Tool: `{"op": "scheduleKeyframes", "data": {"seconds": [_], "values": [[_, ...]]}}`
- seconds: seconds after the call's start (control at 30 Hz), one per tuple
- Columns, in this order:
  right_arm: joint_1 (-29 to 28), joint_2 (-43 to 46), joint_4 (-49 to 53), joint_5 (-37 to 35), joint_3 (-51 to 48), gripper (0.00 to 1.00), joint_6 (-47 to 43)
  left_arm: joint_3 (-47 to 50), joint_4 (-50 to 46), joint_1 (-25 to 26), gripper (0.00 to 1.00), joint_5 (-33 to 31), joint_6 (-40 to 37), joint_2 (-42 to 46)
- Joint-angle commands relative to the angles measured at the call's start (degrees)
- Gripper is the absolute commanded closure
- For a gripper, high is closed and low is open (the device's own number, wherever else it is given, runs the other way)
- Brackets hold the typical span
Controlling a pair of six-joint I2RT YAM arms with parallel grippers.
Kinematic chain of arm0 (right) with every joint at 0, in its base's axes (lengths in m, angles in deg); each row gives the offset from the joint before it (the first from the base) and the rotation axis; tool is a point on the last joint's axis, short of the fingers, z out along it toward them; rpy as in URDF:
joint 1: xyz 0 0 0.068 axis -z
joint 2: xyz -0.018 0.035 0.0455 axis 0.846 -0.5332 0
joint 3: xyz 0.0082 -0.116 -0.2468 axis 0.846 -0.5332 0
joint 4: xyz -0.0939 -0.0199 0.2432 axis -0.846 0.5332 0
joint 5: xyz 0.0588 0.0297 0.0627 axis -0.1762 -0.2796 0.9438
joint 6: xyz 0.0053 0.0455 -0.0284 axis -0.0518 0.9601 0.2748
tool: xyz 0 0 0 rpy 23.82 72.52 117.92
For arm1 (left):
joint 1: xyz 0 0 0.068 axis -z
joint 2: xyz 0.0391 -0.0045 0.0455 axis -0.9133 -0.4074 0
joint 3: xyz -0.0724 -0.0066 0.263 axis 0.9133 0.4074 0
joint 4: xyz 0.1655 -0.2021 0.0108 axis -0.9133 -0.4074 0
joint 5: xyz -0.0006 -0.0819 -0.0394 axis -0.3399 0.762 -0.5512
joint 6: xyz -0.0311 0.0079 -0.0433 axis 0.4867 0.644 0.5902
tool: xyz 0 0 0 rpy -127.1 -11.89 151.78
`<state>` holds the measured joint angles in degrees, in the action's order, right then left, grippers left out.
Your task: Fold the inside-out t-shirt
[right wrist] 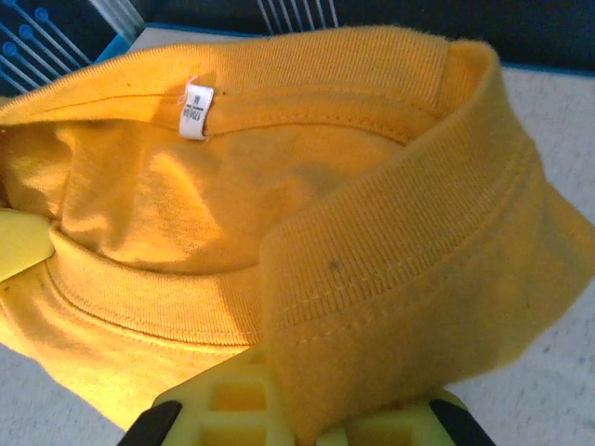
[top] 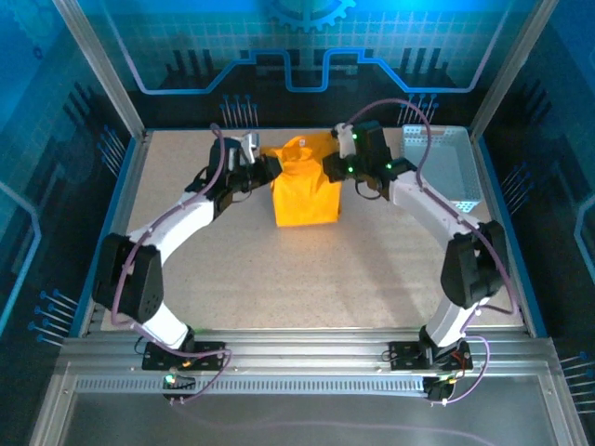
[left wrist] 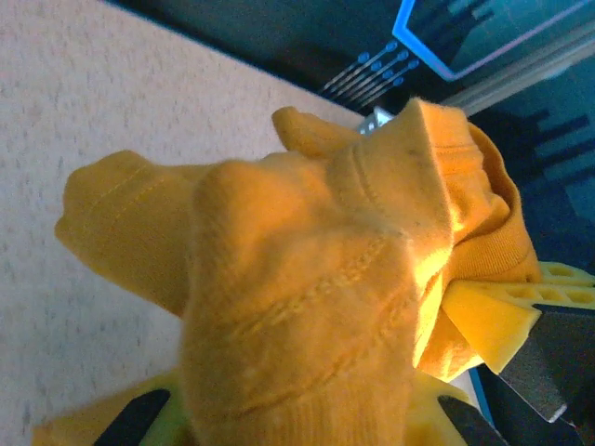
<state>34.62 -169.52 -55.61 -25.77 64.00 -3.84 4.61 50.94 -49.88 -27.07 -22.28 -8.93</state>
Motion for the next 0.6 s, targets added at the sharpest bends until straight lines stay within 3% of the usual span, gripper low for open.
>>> {"op": "scheduleKeyframes", "data": {"seconds": [0.0, 0.17, 0.43, 0.57], "values": [[0.98, -3.83, 4.31, 1.36, 8.13, 1.0, -2.21, -6.12, -0.61, -0.95, 1.0, 1.85, -2.83, -1.72], [0.03, -4.43, 0.59, 1.43, 5.23, 1.0, -3.25, -0.88, 3.28, -0.79, 1.0, 2.07, -5.61, -0.28], [-4.68, 3.92, -14.47, -1.09, -19.85, 1.0, -1.38, 23.13, 16.44, -0.37, 1.0, 3.76, -2.6, 5.65], [-7.76, 11.82, -16.56, -3.81, -30.53, 1.0, -0.07, 31.75, 18.59, 1.56, 1.0, 4.1, -1.03, 11.62]]}}
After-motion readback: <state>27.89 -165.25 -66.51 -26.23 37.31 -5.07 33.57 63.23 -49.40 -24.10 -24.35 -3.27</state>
